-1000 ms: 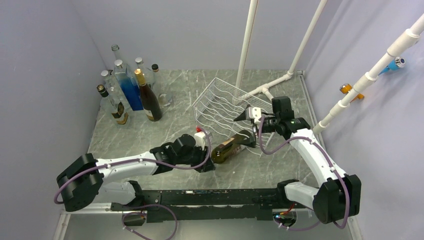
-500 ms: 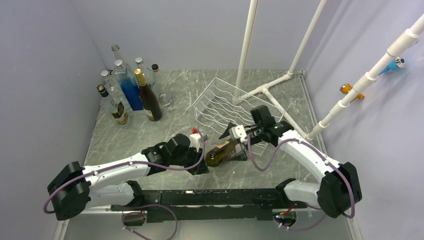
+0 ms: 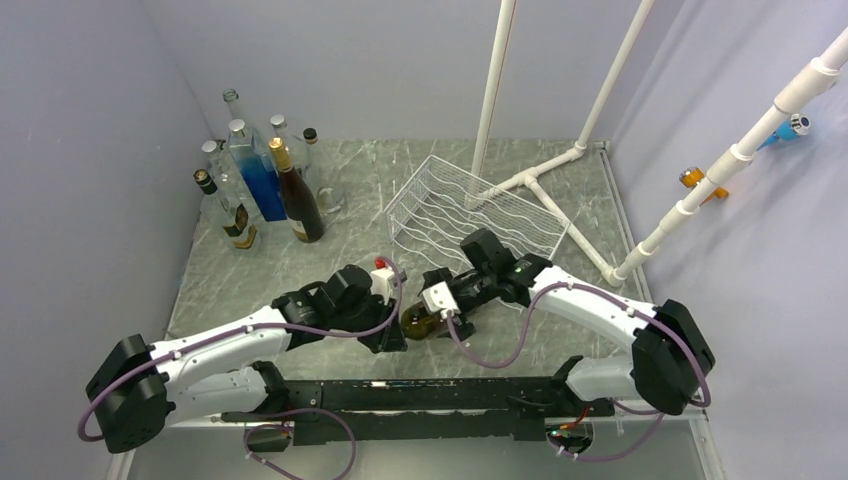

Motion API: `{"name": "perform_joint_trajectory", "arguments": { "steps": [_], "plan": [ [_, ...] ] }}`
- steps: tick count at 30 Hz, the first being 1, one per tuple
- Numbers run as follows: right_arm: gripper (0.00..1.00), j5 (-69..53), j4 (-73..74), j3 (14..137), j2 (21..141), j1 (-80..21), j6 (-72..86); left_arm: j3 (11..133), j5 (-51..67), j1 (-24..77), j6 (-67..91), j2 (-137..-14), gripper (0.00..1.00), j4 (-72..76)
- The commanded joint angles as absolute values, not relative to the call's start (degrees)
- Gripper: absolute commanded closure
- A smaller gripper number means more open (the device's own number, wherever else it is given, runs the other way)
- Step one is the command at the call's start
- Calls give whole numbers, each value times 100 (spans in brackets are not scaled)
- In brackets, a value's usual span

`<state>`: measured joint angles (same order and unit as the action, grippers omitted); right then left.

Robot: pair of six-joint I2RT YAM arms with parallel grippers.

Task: Take the wine bottle off the wine rack
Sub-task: Pick up the wine bottle from the wine rack.

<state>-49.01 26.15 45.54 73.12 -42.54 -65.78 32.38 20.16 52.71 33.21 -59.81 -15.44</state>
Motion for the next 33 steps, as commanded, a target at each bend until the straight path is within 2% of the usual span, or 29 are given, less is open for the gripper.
{"name": "perform_joint_trajectory", "arguments": {
  "steps": [1,13,20,22,24,26,28,31,33],
  "plan": [
    [0,-4171,2061,4529,7494,-4558,-6399,3647,2301,5176,3248,-5678,100,-1295],
    [1,-3207,1657,4503,8086,-5394,-6322,3727,2535,5007,3306,-5628,100,-1336],
    [11,-2960,1513,4536,8281,-5596,-6222,3660,2538,4930,3328,-5491,100,-1371],
    [18,-2914,1494,4561,8318,-5602,-6206,3633,2515,4914,3346,-5443,100,-1371],
    [30,-2891,1499,4600,8332,-5605,-6184,3609,2505,4912,3348,-5411,100,-1365],
    [54,-2914,1522,4671,8353,-5606,-6112,3591,2505,4905,3361,-5385,100,-1354],
    [71,-2965,1565,4737,8351,-5605,-6045,3563,2476,4907,3381,-5352,98,-1333],
    [87,-3085,1619,4793,8324,-5607,-5975,3489,2449,4905,3424,-5244,81,-1270],
    [94,-3191,1658,4843,8317,-5602,-5903,3416,2431,4905,3450,-5114,70,-1192]
  ]
}}
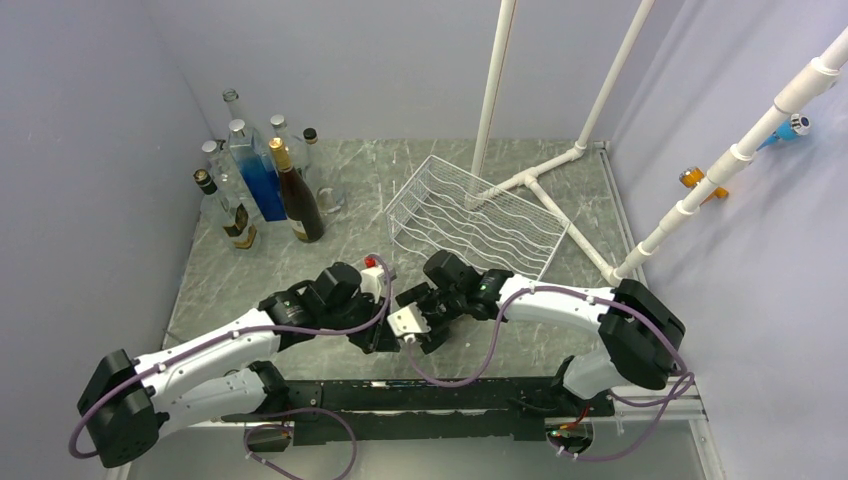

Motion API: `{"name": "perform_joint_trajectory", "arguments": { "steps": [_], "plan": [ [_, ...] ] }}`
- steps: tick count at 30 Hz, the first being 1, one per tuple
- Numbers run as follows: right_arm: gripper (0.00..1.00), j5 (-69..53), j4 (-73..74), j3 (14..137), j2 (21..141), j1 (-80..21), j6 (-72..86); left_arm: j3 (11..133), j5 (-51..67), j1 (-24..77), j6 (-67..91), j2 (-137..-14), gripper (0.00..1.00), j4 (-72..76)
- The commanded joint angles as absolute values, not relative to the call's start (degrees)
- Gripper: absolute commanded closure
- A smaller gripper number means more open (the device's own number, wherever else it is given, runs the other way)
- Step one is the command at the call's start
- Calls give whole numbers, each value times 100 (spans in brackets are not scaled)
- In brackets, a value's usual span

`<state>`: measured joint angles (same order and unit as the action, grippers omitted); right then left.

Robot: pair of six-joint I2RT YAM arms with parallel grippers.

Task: Take the wine bottle off the wine rack
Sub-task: Pick up the wine bottle from the wine rack.

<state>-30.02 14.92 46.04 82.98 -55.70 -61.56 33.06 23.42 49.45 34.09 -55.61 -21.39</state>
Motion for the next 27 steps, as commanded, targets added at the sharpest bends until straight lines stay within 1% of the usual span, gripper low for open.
{"name": "perform_joint_trajectory", "arguments": {
  "steps": [1,2,5,13,20,27],
  "plan": [
    [97,-3243,1687,4883,8320,-5605,-5851,3374,2408,4908,3468,-5041,65,-1147],
    [99,-3281,1714,4913,8320,-5599,-5808,3334,2382,4908,3483,-4972,60,-1105],
    [100,-3444,1778,5005,8323,-5586,-5673,3206,2315,4909,3543,-4780,47,-982],
    [100,-3897,1919,5145,8289,-5466,-5466,2931,2112,4905,3641,-4399,26,-765],
    [100,-4325,2023,5237,8222,-5247,-5301,2719,1762,4904,3545,-3715,11,-606],
    [100,-4500,2180,5304,8243,-5170,-5354,2388,1278,4911,3461,-3029,7,-71]
  ]
}}
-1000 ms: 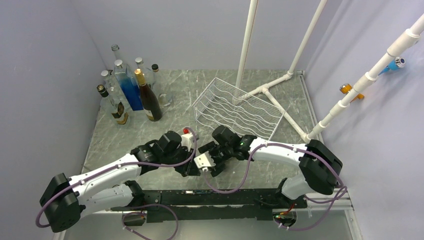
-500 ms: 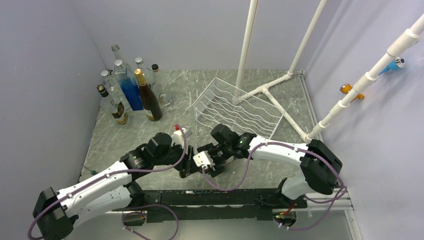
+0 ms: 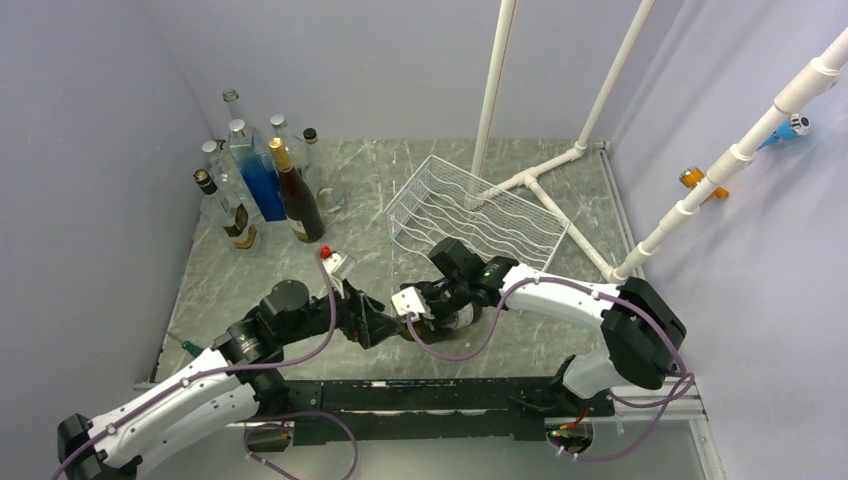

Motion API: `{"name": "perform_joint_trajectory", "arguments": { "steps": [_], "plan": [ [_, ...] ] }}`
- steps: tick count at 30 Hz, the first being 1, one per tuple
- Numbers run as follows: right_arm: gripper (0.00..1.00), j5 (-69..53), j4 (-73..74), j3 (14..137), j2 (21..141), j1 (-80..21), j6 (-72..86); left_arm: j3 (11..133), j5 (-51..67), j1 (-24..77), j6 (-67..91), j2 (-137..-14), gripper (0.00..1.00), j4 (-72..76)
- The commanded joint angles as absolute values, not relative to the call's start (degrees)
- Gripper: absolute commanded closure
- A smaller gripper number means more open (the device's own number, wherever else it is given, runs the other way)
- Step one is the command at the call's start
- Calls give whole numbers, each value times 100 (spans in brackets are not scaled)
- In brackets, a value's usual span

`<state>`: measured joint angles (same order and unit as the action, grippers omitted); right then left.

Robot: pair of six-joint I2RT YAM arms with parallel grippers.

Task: Take the wine bottle off the wine rack
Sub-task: Pick up the wine bottle from the wine rack.

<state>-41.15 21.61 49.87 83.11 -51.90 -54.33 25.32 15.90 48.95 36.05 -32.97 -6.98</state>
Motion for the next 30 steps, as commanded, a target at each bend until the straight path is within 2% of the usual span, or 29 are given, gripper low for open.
{"name": "perform_joint_trajectory", "arguments": {
  "steps": [1,11,22,30],
  "plan": [
    [100,-4511,2207,5308,8236,-5153,-5373,2363,1189,4908,3429,-2955,6,-47],
    [100,-4883,2304,5350,8148,-4948,-5325,2104,325,4907,3086,-2122,0,514],
    [100,-5541,2120,5379,8103,-4510,-4776,1626,141,4906,2816,-1393,1,1519],
    [100,-6020,1772,5349,8059,-4162,-4135,1294,225,4905,2753,-1438,1,2327]
  ]
}}
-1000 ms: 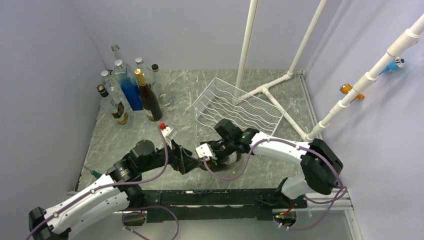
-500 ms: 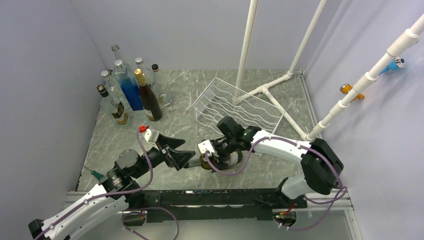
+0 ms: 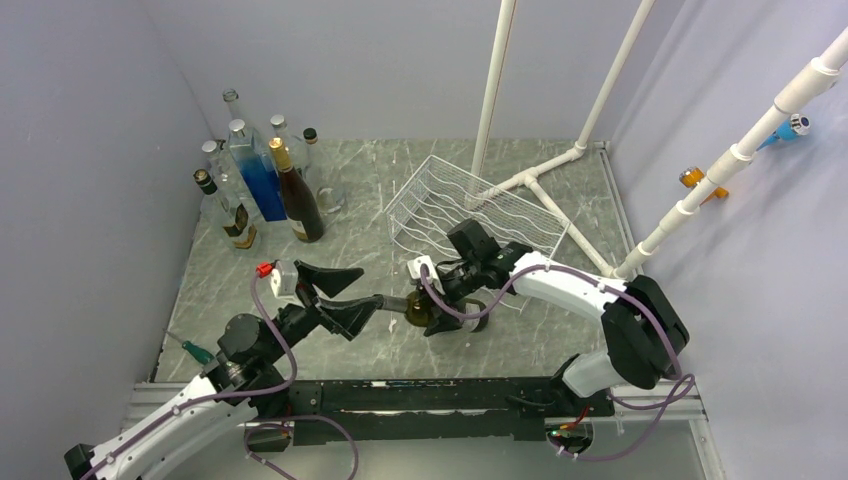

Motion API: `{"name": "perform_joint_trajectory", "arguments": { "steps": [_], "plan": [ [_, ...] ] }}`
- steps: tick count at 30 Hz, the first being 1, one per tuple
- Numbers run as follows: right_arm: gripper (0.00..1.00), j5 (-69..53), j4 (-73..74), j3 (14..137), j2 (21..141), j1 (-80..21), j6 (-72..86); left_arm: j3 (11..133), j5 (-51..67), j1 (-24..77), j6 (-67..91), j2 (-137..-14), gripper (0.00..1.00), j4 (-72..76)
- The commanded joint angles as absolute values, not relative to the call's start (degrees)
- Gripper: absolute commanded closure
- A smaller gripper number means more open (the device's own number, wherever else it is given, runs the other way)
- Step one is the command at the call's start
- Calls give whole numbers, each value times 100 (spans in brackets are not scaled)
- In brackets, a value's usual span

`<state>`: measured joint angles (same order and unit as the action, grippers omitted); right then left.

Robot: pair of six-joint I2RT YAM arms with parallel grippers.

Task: Take the wine bottle off the wine rack
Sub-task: Pick up the wine bottle from the wine rack.

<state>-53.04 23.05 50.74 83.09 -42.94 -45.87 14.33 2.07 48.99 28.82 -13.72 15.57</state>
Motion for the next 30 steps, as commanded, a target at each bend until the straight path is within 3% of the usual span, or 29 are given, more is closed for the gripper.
{"name": "perform_joint_trajectory", "arguments": {
  "steps": [1,22,30],
  "plan": [
    [100,-6087,1708,5340,8054,-4117,-4036,1254,254,4909,2770,-1482,0,2456],
    [100,-6730,1011,5186,8121,-3643,-3112,681,379,4908,3135,-4081,1,6211],
    [100,-6864,952,5188,8160,-3574,-3010,698,365,4921,3313,-5054,7,7299]
  ]
}}
